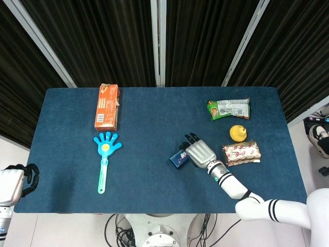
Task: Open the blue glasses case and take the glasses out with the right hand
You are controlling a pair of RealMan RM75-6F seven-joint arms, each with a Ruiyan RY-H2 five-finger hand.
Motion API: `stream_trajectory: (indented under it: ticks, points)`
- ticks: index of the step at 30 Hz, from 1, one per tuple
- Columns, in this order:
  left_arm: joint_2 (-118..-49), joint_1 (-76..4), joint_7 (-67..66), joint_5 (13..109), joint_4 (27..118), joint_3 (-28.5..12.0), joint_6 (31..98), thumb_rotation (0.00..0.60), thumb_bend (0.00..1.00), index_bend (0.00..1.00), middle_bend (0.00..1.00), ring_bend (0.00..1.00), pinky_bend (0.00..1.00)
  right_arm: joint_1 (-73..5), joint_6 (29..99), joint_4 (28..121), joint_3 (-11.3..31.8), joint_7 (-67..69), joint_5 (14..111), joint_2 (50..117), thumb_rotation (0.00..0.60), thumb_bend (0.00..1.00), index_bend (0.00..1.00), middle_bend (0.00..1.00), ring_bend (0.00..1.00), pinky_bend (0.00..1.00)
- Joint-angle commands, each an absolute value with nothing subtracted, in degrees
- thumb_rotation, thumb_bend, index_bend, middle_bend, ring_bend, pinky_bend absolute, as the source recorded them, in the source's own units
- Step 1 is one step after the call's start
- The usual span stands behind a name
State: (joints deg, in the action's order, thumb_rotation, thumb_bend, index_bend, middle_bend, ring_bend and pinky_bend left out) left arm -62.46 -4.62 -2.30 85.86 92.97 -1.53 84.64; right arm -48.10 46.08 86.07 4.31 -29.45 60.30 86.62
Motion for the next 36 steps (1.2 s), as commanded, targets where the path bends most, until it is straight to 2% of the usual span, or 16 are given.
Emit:
stream_trajectory:
  ticks: [1, 5, 7, 19, 21, 24, 27, 29, 31, 36]
  points:
    - [-62.4, -4.6, -2.2, 85.9, 93.0, -1.5, 84.6, 0.6, 0.36, 0.69, 0.71, 0.55, 0.51, -48.1, 46.2, 86.8, 4.0, -30.1, 59.4, 85.8, 0.6, 0.63, 0.44, 0.3, 0.02, 0.0]
    - [-62.3, -4.7, -2.0, 85.9, 93.0, -1.5, 84.5, 0.6, 0.36, 0.69, 0.71, 0.55, 0.51, -48.2, 46.2, 90.1, 3.7, -31.9, 55.8, 82.7, 0.6, 0.73, 0.49, 0.34, 0.05, 0.0]
    - [-62.3, -4.7, -2.0, 85.9, 93.1, -1.5, 84.4, 0.6, 0.36, 0.69, 0.71, 0.55, 0.51, -48.5, 46.0, 91.2, 3.7, -32.5, 54.0, 81.6, 0.6, 0.75, 0.5, 0.35, 0.06, 0.0]
    - [-62.3, -4.7, -2.2, 85.8, 93.1, -1.5, 84.4, 0.6, 0.36, 0.69, 0.71, 0.55, 0.51, -54.7, 42.7, 86.8, 6.1, -34.2, 44.8, 85.6, 0.6, 0.75, 0.5, 0.36, 0.06, 0.0]
    - [-62.3, -4.7, -2.2, 85.8, 93.1, -1.5, 84.4, 0.6, 0.36, 0.69, 0.71, 0.55, 0.51, -55.6, 42.7, 86.1, 6.1, -34.8, 43.5, 86.2, 0.6, 0.72, 0.45, 0.35, 0.06, 0.0]
    - [-62.3, -4.8, -2.1, 85.8, 93.1, -1.5, 84.3, 0.6, 0.36, 0.69, 0.71, 0.55, 0.51, -57.1, 42.7, 84.7, 6.1, -35.7, 41.7, 87.5, 0.6, 0.61, 0.33, 0.31, 0.04, 0.0]
    - [-62.3, -4.7, -2.1, 85.8, 93.1, -1.5, 84.4, 0.6, 0.36, 0.69, 0.71, 0.55, 0.51, -58.4, 42.8, 83.1, 6.1, -36.5, 40.1, 89.1, 0.6, 0.49, 0.18, 0.22, 0.0, 0.0]
    - [-62.3, -4.7, -2.1, 85.8, 93.1, -1.5, 84.4, 0.6, 0.36, 0.69, 0.71, 0.55, 0.51, -59.1, 42.9, 82.4, 6.0, -36.9, 39.5, 90.0, 0.6, 0.46, 0.05, 0.15, 0.0, 0.0]
    - [-62.2, -4.8, -2.1, 85.8, 93.1, -1.5, 84.4, 0.6, 0.36, 0.69, 0.71, 0.55, 0.51, -59.6, 43.3, 81.8, 6.3, -36.8, 39.4, 91.0, 0.6, 0.45, 0.01, 0.11, 0.0, 0.0]
    - [-62.2, -4.8, -2.1, 85.8, 93.1, -1.5, 84.3, 0.6, 0.36, 0.69, 0.71, 0.55, 0.51, -60.1, 45.7, 78.8, 7.6, -35.4, 41.4, 93.6, 0.6, 0.43, 0.0, 0.05, 0.0, 0.0]
